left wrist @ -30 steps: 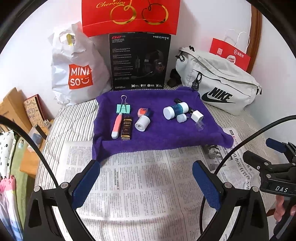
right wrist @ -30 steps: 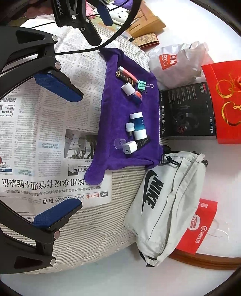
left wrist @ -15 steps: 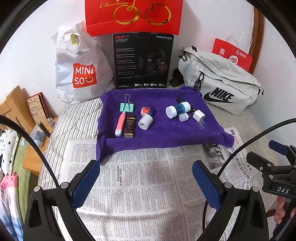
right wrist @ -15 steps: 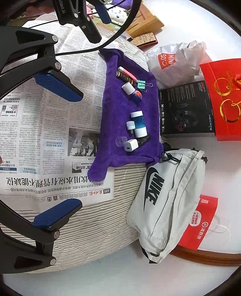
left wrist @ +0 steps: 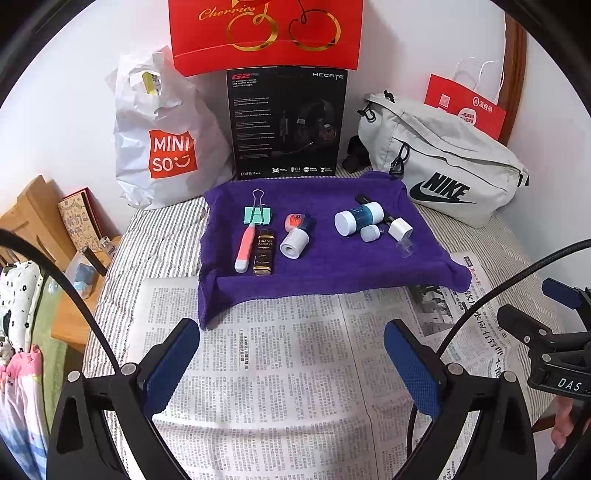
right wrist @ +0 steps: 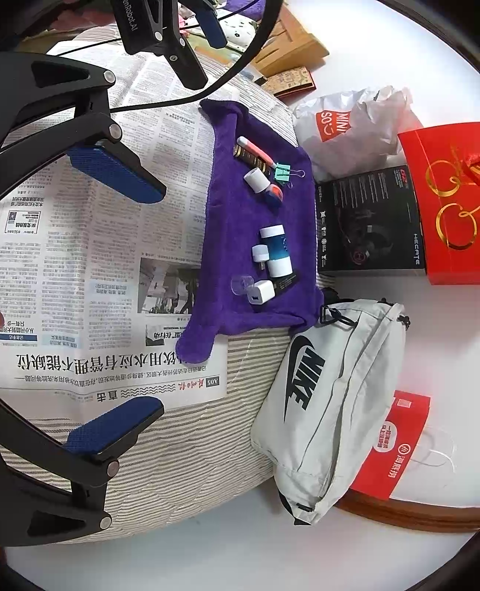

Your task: Organize rigid objects

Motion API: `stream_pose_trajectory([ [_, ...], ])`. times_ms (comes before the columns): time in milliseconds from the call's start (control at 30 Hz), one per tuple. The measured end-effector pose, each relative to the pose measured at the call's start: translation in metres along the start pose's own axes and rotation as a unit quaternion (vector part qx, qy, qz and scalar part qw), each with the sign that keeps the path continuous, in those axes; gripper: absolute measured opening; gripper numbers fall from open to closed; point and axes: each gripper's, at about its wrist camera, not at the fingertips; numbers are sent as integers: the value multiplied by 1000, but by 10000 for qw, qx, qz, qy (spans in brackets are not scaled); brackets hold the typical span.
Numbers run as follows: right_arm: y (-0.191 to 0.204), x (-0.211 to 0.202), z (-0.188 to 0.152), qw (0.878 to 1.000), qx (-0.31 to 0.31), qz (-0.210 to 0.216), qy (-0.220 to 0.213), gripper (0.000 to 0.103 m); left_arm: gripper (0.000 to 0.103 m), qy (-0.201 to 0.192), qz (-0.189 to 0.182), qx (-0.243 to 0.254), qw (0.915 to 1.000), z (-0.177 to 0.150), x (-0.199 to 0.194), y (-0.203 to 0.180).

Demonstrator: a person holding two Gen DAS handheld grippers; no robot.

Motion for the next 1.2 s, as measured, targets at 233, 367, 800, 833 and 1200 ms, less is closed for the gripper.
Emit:
stream_pose_trajectory([
  [233,0,-1,0,10000,1,1,-4,103,101,9,43,16,10000,-1,0,-2],
  [367,0,0,0,10000,-2,3,-3,103,101,14,26,-2,10000,-1,-1,0],
  [800,2,-2,-1,10000,13,3,1,103,101,30,35,35,10000,-1,-2,0],
  [833,2,-2,-1,10000,12,1,1,103,101,29,30,39,10000,-1,-3,0],
  [1200,3,-2,-1,10000,-8,8,2,103,101,24,36,41,10000,-2,-3,0],
])
Point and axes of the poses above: each gripper's, at about its wrist camera, not at the fingertips, and x roughly the way its jaws point, y to its left, z to its top, and after that the axes turned 12 degrees about -x, right-handed
